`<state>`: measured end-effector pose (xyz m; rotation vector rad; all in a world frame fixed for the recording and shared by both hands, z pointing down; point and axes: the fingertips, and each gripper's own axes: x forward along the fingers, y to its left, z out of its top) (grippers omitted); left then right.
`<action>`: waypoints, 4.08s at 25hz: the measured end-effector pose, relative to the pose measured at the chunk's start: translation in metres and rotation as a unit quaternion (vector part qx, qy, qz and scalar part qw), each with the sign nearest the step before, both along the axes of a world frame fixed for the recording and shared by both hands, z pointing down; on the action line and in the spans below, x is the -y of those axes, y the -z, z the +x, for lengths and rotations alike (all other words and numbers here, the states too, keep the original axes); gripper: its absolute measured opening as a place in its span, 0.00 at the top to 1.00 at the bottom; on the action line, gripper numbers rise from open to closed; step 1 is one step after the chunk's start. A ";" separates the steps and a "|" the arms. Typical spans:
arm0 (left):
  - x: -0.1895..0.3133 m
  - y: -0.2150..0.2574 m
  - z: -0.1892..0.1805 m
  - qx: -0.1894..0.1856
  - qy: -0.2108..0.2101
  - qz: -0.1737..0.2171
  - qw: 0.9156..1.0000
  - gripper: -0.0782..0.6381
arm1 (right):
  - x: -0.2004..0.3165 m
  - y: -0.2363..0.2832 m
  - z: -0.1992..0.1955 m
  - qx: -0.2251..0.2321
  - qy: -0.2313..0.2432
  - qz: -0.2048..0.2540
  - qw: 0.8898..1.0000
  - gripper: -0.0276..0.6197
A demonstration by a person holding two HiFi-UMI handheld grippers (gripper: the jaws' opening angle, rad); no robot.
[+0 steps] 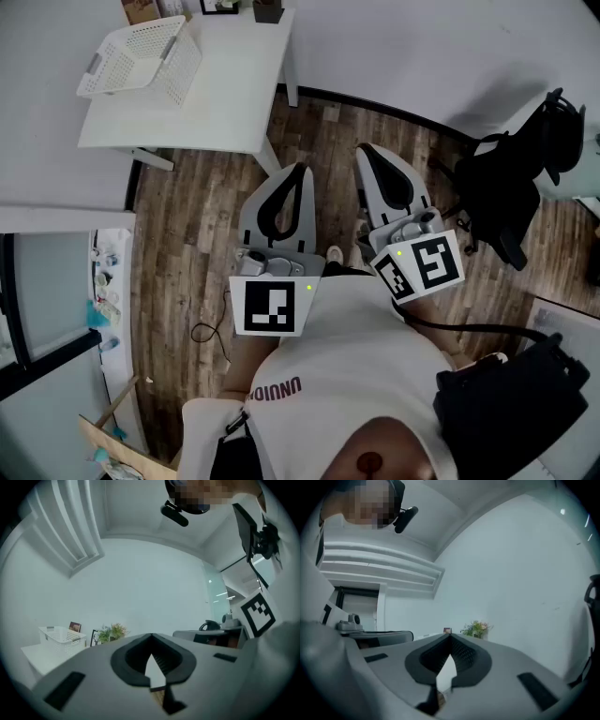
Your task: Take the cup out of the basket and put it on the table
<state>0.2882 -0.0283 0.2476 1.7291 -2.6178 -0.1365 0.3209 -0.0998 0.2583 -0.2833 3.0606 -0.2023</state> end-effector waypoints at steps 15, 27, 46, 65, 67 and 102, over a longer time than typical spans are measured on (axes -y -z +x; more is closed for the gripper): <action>-0.005 -0.001 -0.003 -0.005 0.008 0.003 1.000 0.87 | -0.006 0.000 -0.003 -0.005 0.011 0.007 1.000 0.93; -0.027 -0.004 -0.025 -0.011 0.031 0.004 0.999 0.87 | -0.026 -0.001 -0.029 -0.001 0.030 0.003 1.000 0.93; -0.129 -0.025 -0.108 -0.036 0.206 0.014 0.978 0.87 | -0.111 -0.007 -0.131 -0.003 0.162 0.063 0.985 0.93; -0.137 -0.017 -0.267 -0.012 0.294 -0.004 0.956 0.87 | -0.114 -0.003 -0.314 0.013 0.250 0.028 0.968 0.93; -0.131 -0.015 -0.288 -0.017 0.295 0.000 0.955 0.87 | -0.111 -0.001 -0.336 0.017 0.256 0.029 0.966 0.93; -0.060 0.000 -0.481 0.034 0.062 -0.031 0.997 0.87 | -0.035 -0.004 -0.469 0.003 0.023 -0.002 1.000 0.93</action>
